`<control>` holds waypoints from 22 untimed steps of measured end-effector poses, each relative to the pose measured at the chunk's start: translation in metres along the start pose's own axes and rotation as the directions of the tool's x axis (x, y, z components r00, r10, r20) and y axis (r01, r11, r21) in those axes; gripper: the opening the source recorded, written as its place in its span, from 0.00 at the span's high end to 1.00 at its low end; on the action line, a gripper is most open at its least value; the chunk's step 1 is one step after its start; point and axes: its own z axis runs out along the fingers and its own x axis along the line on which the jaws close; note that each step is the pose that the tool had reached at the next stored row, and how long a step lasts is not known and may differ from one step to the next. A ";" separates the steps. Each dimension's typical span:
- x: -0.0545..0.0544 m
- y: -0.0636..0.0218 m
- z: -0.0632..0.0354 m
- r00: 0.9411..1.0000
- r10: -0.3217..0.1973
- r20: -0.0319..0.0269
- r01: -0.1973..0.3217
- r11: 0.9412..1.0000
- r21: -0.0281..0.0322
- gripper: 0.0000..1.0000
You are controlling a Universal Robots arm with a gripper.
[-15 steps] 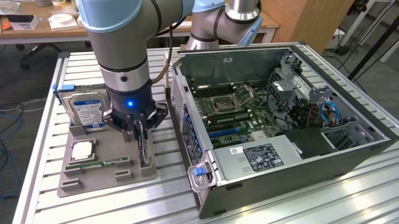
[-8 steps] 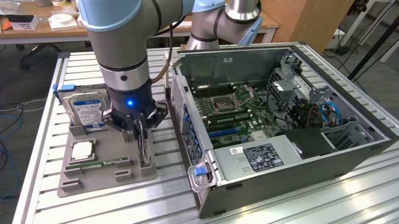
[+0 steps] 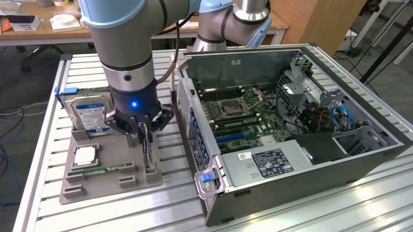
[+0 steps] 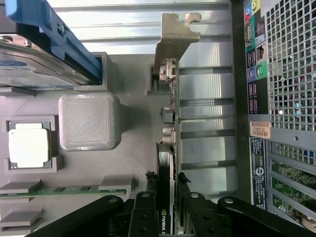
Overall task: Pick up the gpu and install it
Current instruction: 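Pick up the gpu and move the gpu toward the slot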
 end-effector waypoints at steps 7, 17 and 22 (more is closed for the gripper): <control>0.000 0.0002 -0.0037 1.000 0.000 0.000 0.000 1.000 0.000 0.74; 0.000 0.0003 -0.0066 1.000 0.000 0.000 0.000 1.000 0.000 0.74; 0.000 0.0003 -0.0066 1.000 0.000 0.000 0.000 1.000 0.000 0.74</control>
